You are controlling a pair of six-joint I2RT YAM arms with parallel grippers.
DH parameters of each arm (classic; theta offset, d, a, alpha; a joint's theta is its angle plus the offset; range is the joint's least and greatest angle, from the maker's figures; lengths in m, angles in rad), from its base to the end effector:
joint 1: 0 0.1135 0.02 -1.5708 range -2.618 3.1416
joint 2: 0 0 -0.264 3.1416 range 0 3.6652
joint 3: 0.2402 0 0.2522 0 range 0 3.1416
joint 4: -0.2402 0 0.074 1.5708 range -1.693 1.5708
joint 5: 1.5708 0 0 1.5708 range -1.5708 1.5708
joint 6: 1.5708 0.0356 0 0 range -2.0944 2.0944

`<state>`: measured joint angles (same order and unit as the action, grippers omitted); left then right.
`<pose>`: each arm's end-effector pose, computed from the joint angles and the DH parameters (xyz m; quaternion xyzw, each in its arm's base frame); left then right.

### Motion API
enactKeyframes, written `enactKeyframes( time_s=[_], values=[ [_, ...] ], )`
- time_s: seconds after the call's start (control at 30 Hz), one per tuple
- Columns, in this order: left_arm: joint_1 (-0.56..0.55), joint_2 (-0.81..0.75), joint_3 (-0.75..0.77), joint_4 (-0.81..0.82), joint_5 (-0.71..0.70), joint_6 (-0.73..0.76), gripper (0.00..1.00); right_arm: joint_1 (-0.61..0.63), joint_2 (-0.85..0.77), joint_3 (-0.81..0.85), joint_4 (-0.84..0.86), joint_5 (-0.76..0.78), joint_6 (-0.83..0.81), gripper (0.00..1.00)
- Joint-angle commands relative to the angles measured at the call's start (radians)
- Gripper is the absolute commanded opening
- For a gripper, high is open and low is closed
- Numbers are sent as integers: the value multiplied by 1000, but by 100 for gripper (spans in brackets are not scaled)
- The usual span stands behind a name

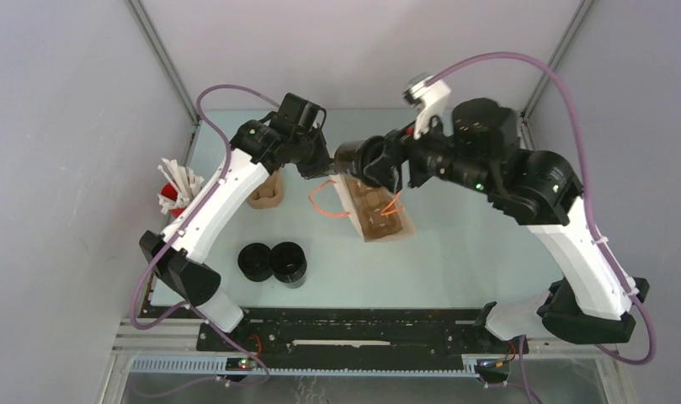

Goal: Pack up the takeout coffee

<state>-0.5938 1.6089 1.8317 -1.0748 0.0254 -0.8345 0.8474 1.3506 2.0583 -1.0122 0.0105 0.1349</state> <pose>0.2712 -0.1842 0.4075 -0.1079 0.9298 -0.2393 0.2580 0.1420 0.1602 0.5431 -0.2782 0.7566 0.2753 0.5237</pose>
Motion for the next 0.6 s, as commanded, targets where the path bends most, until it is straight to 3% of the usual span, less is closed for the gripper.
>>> enactKeyframes(
  time_s=[0.0,0.2,0.57],
  values=[
    [-8,-54,-18,28,-57,-68,0,133,35,47,-117,269,-66,0],
    [-21,-101,-66,41,-101,-116,0,244,62,35,-204,506,-26,0],
    [-23,-158,-173,113,-66,-184,0,290,136,-22,-134,503,-76,0]
  ],
)
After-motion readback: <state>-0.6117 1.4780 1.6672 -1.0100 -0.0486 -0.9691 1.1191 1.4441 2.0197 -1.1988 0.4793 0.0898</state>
